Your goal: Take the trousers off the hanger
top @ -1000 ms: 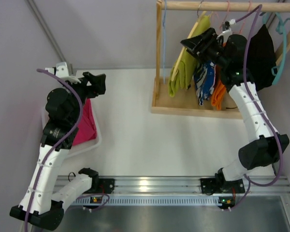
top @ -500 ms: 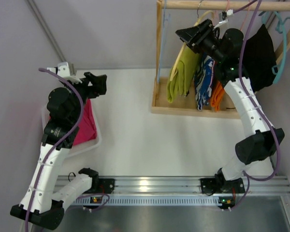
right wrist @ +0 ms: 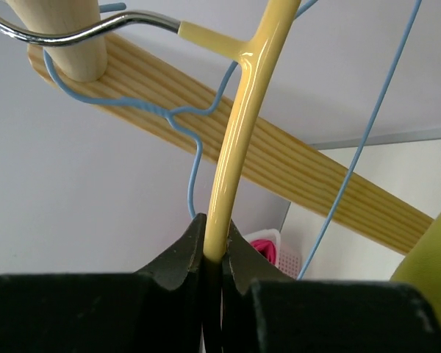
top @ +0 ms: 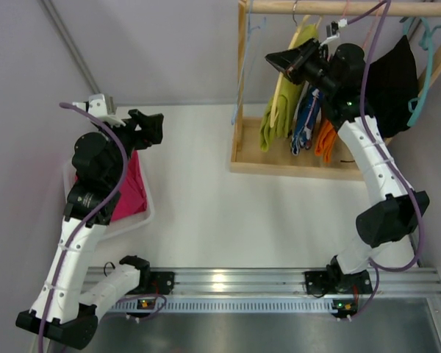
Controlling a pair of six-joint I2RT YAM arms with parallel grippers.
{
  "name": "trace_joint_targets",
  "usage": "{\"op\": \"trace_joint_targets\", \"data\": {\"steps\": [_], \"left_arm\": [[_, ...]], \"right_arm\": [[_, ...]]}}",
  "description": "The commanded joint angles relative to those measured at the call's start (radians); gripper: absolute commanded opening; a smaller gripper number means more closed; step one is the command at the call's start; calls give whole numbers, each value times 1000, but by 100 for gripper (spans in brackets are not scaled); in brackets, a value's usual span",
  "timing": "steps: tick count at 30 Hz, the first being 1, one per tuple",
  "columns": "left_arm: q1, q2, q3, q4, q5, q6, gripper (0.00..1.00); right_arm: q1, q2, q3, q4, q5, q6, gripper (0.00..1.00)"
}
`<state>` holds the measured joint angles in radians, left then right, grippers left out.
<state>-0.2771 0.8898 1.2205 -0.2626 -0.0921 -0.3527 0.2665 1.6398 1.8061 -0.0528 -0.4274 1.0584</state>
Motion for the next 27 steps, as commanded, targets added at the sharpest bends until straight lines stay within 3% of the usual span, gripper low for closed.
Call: {"op": "trace_joint_targets", "data": {"steps": [1, 10, 23, 27], "left_arm": [[6, 5, 7, 26, 28, -23, 81], [12, 5, -1, 26, 54, -37, 79], [16, 14, -15, 43, 88, -3, 82], [16, 26, -12, 46, 144, 18, 86]], "right_arm": [[7, -38, 119, 221, -69, -18, 0], [5, -55, 194, 310, -106, 11, 0], [8, -192, 1, 315, -169, 45, 0], [7, -267, -97, 311, -175, 61, 0]]}}
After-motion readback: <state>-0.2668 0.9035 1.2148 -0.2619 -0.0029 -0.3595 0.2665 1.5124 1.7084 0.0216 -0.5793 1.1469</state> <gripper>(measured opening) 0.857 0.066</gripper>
